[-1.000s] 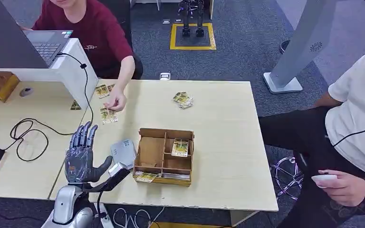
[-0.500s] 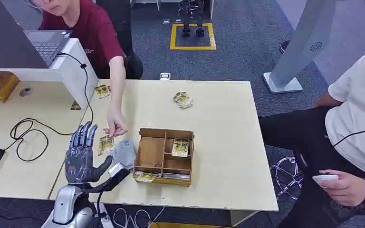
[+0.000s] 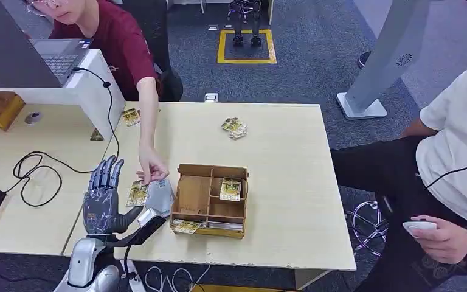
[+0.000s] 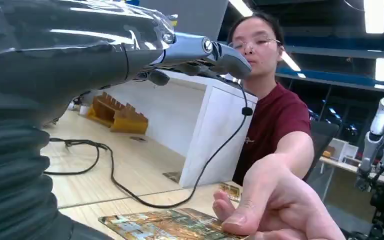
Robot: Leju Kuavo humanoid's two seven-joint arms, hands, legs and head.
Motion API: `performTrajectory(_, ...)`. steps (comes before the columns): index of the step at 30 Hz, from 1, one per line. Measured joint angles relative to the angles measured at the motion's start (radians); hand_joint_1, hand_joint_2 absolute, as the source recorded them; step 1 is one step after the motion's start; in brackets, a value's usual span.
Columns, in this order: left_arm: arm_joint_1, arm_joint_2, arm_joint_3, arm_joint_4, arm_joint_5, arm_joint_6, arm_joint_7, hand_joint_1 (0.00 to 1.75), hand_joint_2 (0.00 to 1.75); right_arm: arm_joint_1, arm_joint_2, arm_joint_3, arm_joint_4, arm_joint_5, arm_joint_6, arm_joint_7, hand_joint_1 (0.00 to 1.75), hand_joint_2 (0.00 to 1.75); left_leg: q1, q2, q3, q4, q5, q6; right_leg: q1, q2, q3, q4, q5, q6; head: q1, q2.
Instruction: Pass the card to the sensor for recognition and then transmit it.
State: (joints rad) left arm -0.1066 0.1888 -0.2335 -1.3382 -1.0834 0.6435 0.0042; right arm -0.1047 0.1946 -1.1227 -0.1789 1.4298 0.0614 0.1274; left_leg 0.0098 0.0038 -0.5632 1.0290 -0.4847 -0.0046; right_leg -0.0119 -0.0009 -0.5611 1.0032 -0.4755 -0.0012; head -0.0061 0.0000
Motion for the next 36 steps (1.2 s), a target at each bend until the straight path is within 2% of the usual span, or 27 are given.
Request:
performTrajectory(16,0.000,0.003,0.000,0.000,0.079,0.016,-0.079,1.75,1.75,0.000,0.000,0.006,0.000,-0.004,0.001,0.000,0.00,0.00,0.000,0.000,0.000,0.000,0.000,0.000,0.000,0.000,0.000,0.000,0.000,0.000,0.000,0.000)
performTrajectory(24,0.000,0.005,0.000,0.000,0.098,0.016,-0.098,1.75,1.75,0.000,0.000,0.015,0.000,-0.005,0.001,0.000,0.00,0.00,0.000,0.000,0.000,0.000,0.000,0.000,0.000,0.000,0.000,0.000,0.000,0.000,0.000,0.000)
performTrajectory(30,0.000,0.006,0.000,0.000,0.193,-0.013,-0.130,1.75,1.75,0.000,0.000,0.021,0.000,-0.018,0.001,0.000,0.00,0.00,0.000,0.000,0.000,0.000,0.000,0.000,0.000,0.000,0.000,0.000,0.000,0.000,0.000,0.000)
performTrajectory(36,0.000,0.005,0.000,0.000,0.228,-0.031,-0.137,1.75,1.75,0.000,0.000,0.021,0.000,-0.021,0.001,0.000,0.00,0.00,0.000,0.000,0.000,0.000,0.000,0.000,0.000,0.000,0.000,0.000,0.000,0.000,0.000,0.000)
